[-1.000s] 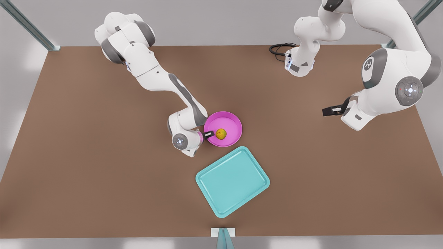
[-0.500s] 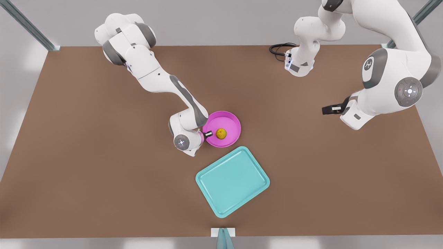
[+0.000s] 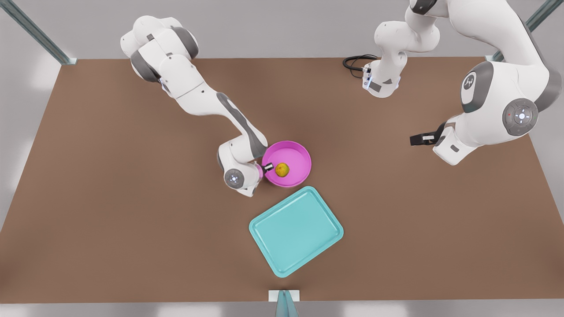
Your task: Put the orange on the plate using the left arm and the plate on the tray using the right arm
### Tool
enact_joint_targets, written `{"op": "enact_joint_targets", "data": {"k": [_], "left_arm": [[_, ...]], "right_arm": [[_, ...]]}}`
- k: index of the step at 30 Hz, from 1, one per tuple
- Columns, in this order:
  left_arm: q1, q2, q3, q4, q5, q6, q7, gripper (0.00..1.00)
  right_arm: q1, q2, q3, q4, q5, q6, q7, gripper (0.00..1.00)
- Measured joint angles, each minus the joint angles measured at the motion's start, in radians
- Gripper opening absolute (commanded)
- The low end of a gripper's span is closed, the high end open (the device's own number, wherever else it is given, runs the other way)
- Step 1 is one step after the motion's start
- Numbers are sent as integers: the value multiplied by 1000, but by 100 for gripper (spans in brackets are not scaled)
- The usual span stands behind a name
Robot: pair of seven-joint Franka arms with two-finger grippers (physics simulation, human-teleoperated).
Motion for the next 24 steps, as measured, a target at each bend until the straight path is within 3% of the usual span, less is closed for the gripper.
{"op": "enact_joint_targets", "data": {"k": [16, 24], "left_arm": [[1, 2, 2, 0, 2, -1, 3, 100], [3, 43, 3, 42, -5, -7, 2, 100]], "right_arm": [[-97, 6, -2, 162, 84, -7, -33, 21], [-100, 227, -4, 523, 115, 17, 22, 21]]}}
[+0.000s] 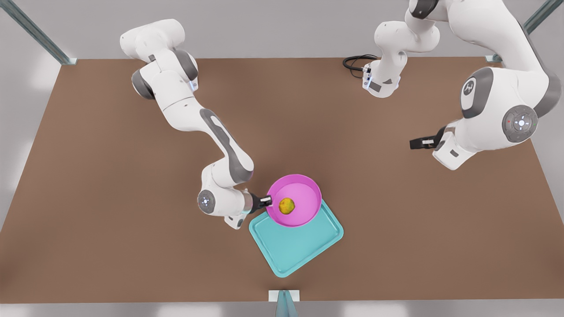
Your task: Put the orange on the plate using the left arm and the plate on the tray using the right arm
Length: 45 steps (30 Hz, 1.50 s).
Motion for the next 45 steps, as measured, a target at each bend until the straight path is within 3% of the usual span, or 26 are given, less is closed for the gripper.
{"op": "enact_joint_targets", "data": {"k": [8, 17, 18, 23, 26, 29, 33, 37, 45], "left_arm": [[7, 18, 0, 44, -1, -2, -2, 100], [9, 31, 3, 54, -12, -3, -3, 100], [9, 31, 5, 55, -12, -3, -2, 100], [10, 31, 11, 55, -13, -2, 0, 100], [11, 31, 14, 55, -13, -1, 1, 100], [12, 33, 14, 77, -15, -1, 1, 100], [12, 37, 15, 96, -16, -8, 0, 100], [11, 37, 13, 97, -16, -15, -1, 100], [10, 31, 13, 98, -14, -27, 1, 100]], "right_arm": [[3, 141, 1, 160, 3, 128, 75, 21], [41, 233, 13, 186, 5, 278, 172, 21], [41, 234, 13, 186, 2, 287, 182, 100], [37, 193, 15, 179, -6, 310, 217, 100], [-11, -35, 13, -8, -21, 259, 237, 100], [-80, -199, -3, -147, -170, 50, 256, 100], [-122, -418, -47, -171, -422, -233, 266, 100], [-173, -643, -100, -224, -527, -418, 257, 100], [-209, -796, -117, -283, -601, -605, 208, 100]]}}
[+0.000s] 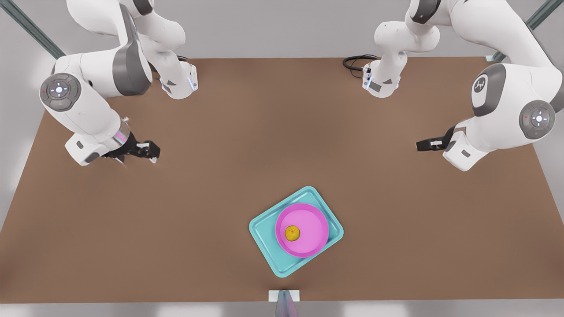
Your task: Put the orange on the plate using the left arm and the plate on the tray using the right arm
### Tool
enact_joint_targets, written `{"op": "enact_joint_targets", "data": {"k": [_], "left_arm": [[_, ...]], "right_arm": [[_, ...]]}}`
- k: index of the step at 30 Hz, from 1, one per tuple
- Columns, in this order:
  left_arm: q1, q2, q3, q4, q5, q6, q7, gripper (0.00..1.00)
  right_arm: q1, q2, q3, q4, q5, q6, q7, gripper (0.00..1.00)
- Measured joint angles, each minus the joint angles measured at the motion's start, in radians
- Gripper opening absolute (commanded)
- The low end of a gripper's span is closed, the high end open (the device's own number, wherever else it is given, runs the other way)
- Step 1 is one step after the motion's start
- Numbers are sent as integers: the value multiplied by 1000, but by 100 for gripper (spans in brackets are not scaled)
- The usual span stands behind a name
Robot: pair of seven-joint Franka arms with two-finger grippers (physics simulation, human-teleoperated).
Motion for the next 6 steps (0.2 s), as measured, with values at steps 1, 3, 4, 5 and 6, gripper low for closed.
{"op": "enact_joint_targets", "data": {"k": [1, 3, 4, 5, 6], "left_arm": [[0, -1, 0, 0, 0, -3, 0, 100], [0, -1, 0, 0, -1, -7, 0, 100], [0, 1, 0, 0, -1, -8, 0, 100], [0, 2, 0, 0, -1, -10, 0, 100], [0, 3, 0, 0, -1, -11, -1, 100]], "right_arm": [[-2, -3, 0, -6, -4, -11, -6, 100], [-3, -4, 0, -11, -8, -29, -16, 100], [-3, -5, 0, -12, -10, -36, -21, 100], [-4, -4, 0, -12, -11, -42, -26, 100], [-5, -4, 0, -11, -12, -48, -30, 100]]}}
